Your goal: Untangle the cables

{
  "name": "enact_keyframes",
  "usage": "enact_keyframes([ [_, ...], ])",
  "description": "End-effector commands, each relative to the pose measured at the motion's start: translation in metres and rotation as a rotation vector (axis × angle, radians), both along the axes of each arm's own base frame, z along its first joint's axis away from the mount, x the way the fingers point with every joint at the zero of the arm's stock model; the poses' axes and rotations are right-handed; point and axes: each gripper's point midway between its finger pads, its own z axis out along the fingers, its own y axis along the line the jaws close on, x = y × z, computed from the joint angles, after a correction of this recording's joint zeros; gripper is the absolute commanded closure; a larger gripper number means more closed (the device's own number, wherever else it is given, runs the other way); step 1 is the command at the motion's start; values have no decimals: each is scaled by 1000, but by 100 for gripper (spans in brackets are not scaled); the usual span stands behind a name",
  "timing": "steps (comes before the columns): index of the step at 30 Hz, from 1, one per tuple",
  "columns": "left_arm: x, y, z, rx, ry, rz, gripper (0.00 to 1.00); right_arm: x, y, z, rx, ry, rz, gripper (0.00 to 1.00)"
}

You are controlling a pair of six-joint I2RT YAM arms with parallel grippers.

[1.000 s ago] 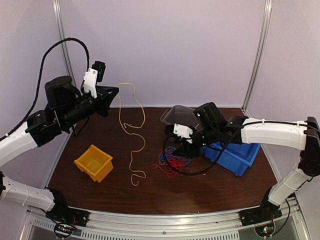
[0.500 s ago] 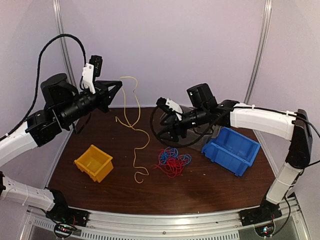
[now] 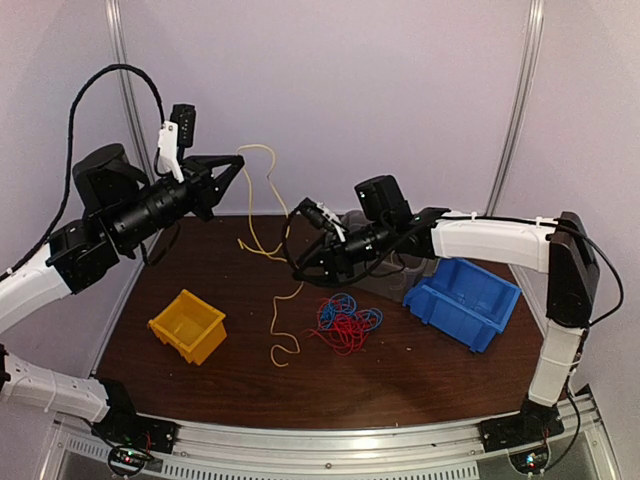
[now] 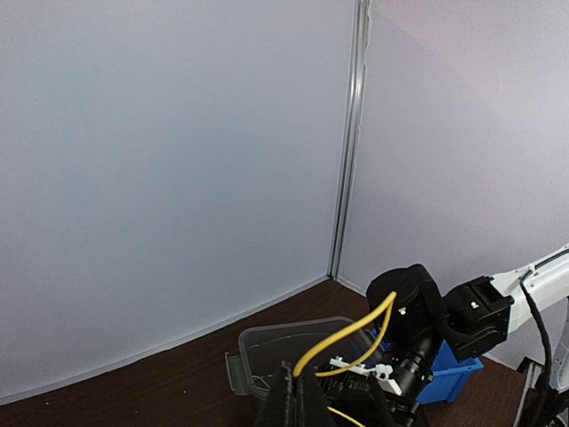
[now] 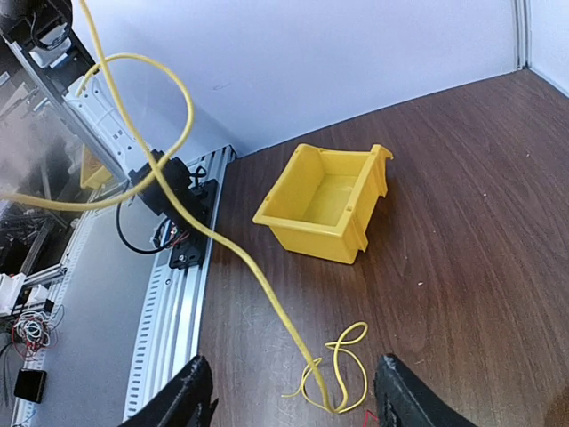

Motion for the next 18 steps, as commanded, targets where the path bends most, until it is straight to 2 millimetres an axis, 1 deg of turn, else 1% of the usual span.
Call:
enact_keyframes([
  [1,-13,9,41,-105,-75,-26,100,-4,11,2,51,75,52,41],
  [4,-15,10,42,-107,-75,-29,100,-3,14,3,61,89,59,60],
  [8,-15,13,40,-106,-71,-18,100,1,17,5,72,91,50,65],
  [11,-16,16,39,-109,-71,-13,100,3,18,5,72,90,46,70],
  [14,-16,17,37,-107,-67,-6,100,3,18,6,76,92,44,83],
  [17,-16,18,33,-104,-61,-4,100,5,18,11,83,82,41,100],
  [18,-15,17,32,-101,-59,-3,100,7,18,15,84,72,36,100],
])
